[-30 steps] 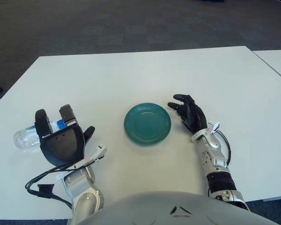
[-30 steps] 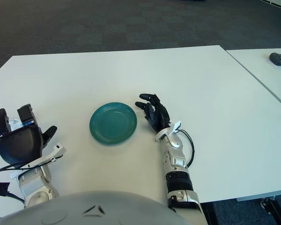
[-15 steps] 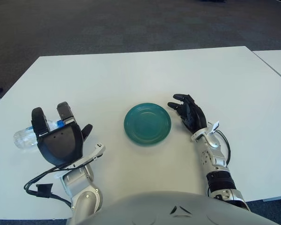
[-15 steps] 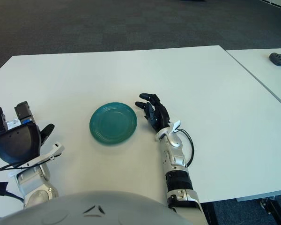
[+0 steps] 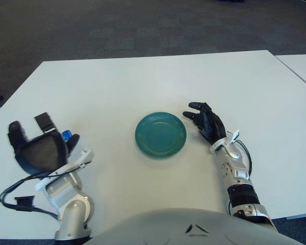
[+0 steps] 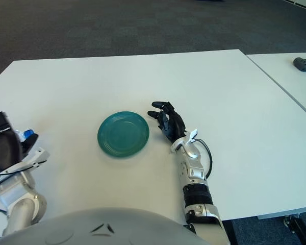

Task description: Put the bottle into the plate.

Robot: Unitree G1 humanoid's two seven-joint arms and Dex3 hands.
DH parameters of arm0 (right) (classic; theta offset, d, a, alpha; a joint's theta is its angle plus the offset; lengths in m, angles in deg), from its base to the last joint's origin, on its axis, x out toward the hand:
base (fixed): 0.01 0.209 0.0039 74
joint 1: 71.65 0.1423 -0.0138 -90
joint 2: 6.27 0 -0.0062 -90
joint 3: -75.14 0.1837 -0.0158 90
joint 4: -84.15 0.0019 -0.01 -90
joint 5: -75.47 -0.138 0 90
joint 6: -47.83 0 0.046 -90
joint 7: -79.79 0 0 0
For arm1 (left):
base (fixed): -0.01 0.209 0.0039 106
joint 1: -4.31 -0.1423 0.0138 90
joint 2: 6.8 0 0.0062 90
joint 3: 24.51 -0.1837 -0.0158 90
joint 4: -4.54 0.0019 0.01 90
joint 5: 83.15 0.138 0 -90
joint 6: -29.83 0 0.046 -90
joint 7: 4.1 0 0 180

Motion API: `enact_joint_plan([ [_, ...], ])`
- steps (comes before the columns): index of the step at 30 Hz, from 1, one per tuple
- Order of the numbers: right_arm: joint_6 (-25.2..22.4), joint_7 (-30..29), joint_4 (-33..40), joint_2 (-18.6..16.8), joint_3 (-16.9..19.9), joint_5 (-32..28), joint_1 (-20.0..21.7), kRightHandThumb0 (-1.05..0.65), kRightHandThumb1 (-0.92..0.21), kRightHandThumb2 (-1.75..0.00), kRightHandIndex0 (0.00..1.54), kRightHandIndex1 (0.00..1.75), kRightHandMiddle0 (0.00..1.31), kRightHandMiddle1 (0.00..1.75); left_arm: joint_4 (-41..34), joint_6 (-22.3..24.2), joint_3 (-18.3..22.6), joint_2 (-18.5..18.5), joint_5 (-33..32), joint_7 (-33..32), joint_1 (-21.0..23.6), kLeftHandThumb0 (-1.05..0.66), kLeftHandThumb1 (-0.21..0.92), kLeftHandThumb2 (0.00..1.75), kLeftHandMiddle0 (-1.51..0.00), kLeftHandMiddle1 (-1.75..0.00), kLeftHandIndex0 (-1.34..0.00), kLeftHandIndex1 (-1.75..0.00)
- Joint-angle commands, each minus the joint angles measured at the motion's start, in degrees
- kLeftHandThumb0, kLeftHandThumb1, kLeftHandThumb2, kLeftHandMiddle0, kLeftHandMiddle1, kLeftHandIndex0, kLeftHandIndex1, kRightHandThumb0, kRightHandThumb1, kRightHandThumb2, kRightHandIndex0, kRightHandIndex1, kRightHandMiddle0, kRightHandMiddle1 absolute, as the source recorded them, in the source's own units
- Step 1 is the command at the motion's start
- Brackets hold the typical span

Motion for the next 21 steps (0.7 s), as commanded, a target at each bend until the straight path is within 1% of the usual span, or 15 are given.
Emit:
enact_joint_plan([
  [1, -2.81, -0.91, -2.58, 1.09, 0.8, 0.58, -1.85, -0.73, -0.92, -0.67, 0.36, 0.82, 0.09, 1.15, -0.86, 0.37, 1.27, -0.04, -0.28, 1.59, -0.13, -1.05, 0.92, 0.55, -0.35, -0.22, 0.0, -1.1],
  [6, -1.0, -0.25, -3.82, 1.17, 1.84, -0.23, -1.95, -0.7, -0.92, -0.66, 0.38, 0.75, 0.12, 1.11, -1.36, 1.34, 3.36, 1.28, -2.03, 0.68, -2.83, -1.05, 0.92, 0.53, -0.35, -0.26, 0.0, -1.12],
  [8, -0.19, 0.27, -5.01, 1.21, 2.4, -0.71, -1.49, -0.67, -0.92, -0.65, 0.4, 0.7, 0.15, 1.08, -1.71, 1.73, 3.89, 1.91, -2.36, 0.6, -3.44, -1.05, 0.92, 0.52, -0.29, -0.42, 0.0, -1.14],
  [11, 0.44, 0.74, -5.89, 1.28, 2.73, -0.81, -1.16, -0.64, -0.92, -0.65, 0.41, 0.67, 0.17, 1.07, -1.98, 1.82, 4.24, 2.31, -2.48, 0.68, -3.73, -1.05, 0.92, 0.51, -0.23, -0.58, 0.0, -1.14],
  [18, 1.22, 1.79, -8.48, 2.27, 3.82, -0.65, 0.33, -0.62, -0.92, -0.66, 0.42, 0.62, 0.16, 1.02, -2.69, 2.28, 4.56, 3.35, -2.04, 1.55, -4.4, -1.05, 0.92, 0.49, -0.19, -0.73, 0.0, -1.16],
  [21, 1.95, 2.14, -9.26, 2.33, 4.27, -0.7, 0.82, -0.6, -0.92, -0.68, 0.42, 0.6, 0.16, 1.0, -2.81, 2.18, 4.69, 3.64, -2.51, 1.84, -4.98, -1.05, 0.92, 0.44, -0.17, -0.81, 0.0, -1.21],
])
